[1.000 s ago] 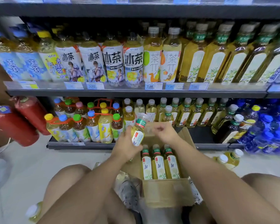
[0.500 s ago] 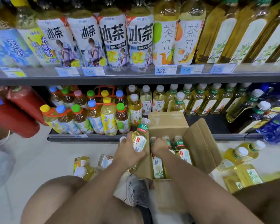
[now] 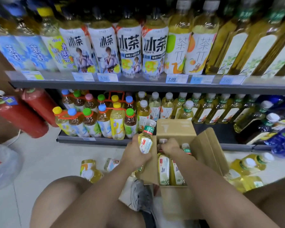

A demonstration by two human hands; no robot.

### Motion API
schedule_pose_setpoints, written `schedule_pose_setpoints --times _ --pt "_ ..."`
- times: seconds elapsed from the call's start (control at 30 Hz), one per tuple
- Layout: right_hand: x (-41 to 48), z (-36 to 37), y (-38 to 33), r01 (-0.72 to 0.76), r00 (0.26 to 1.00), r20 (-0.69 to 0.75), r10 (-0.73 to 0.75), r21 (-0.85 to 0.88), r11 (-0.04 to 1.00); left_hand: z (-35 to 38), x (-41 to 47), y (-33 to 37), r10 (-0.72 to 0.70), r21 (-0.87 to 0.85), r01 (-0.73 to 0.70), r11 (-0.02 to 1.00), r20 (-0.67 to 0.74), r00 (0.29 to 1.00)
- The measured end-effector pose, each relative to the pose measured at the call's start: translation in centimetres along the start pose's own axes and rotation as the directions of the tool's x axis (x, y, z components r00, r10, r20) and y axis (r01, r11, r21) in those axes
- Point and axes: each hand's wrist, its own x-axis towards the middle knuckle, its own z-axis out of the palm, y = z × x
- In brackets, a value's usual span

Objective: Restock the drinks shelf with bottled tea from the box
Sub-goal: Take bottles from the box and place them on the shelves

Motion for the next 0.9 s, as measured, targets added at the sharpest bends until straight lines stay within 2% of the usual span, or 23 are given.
schedule_pose_setpoints --times 0.17,0.27,0.43,0.5,0.6,0.9 --pt "-5.3 -4.0 -2.5 0.197 0.977 -0.077 -0.198 -0.015 0.98 -2.0 -2.1 4.6 0.095 -0.053 -0.096 0.994 -0.028 0.995" --pt "-9.6 -7.9 -4.7 0.339 0.929 -0.146 -0.34 -0.037 0.94 -4.2 -3.7 8.4 0.166 -0.066 -0.171 0.983 -0.082 0.983" --pt "-17.0 -16.6 -10.0 0.502 0.82 -0.274 -0.503 -0.08 0.861 -10.1 -6.6 16.0 0.288 0.019 -0.289 0.957 -0.169 0.943" --pt "-20.5 -20.4 -12.2 0.574 0.762 -0.319 -0.563 -0.07 0.816 -12.7 -8.0 19.4 0.327 0.059 -0.322 0.945 -0.195 0.925" --pt "-24.9 -25.7 -15.4 0.656 0.65 -0.392 -0.651 -0.142 0.741 -16.8 -9.4 24.5 0.375 0.135 -0.349 0.927 -0.319 0.87" --pt "-33.4 -39.1 -25.1 0.762 0.371 -0.524 -0.766 -0.3 0.574 -27.8 -9.4 39.8 0.526 0.164 -0.525 0.835 -0.52 0.673"
